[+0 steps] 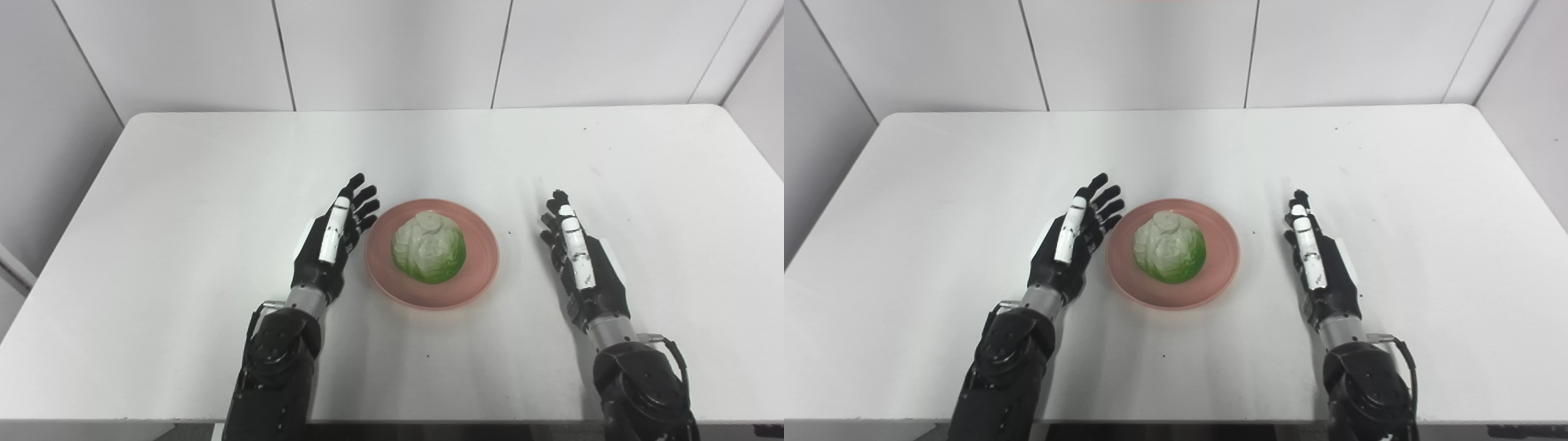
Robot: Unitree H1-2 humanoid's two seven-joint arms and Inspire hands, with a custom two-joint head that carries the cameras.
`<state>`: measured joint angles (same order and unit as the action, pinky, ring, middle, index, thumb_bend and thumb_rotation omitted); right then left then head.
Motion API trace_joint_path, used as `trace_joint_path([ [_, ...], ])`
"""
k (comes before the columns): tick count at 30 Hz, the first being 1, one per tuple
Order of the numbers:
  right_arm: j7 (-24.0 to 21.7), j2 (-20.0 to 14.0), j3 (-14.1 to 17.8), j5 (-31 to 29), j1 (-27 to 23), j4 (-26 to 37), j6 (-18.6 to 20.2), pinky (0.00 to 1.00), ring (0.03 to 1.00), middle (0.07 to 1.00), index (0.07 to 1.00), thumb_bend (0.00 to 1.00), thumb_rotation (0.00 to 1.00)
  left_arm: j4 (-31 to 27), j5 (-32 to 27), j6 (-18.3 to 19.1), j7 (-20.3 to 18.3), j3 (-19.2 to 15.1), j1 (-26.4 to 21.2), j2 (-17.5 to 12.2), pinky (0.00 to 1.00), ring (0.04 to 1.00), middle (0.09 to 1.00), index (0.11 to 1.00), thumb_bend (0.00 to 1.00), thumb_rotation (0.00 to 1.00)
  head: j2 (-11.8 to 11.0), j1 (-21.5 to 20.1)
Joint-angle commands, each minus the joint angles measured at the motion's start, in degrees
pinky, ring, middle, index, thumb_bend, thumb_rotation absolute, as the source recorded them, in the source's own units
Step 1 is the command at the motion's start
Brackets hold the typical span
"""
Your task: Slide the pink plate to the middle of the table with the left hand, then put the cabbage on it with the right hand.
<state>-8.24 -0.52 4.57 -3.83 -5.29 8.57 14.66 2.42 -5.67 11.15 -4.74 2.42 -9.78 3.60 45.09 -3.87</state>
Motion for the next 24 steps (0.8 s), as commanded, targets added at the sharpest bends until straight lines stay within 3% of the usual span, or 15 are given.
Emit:
trace_joint_path([
  [1, 0.17, -0.03, -0.64, -0.64, -1.08, 0.37, -4.4, 1.0, 1.0, 1.0, 1.0, 0.45, 1.0, -1.77, 1.35, 0.98, 1.37, 0.29, 2.55, 0.17, 0.88, 0.891, 0.907, 0.907, 0.43, 1.0, -0.06, 0.3],
  [7, 0.24, -0.51, -1.29, -0.7, -0.92, -1.41, -6.9, 1.0, 1.0, 1.0, 1.0, 0.42, 1.0, -3.68, 1.82, 0.89, 1.63, 0.27, 4.3, 0.24, 0.89, 0.895, 0.91, 0.914, 0.44, 1.0, -0.2, 0.4],
  [24, -0.19, -1.97, -2.7, -1.59, -1.0, -4.69, -9.93, 1.0, 1.0, 1.0, 1.0, 0.43, 1.0, 0.7, 3.65, -3.62, 1.56, 0.36, 2.69, -0.71, 0.88, 0.904, 0.921, 0.931, 0.43, 1.0, -1.38, 2.62],
])
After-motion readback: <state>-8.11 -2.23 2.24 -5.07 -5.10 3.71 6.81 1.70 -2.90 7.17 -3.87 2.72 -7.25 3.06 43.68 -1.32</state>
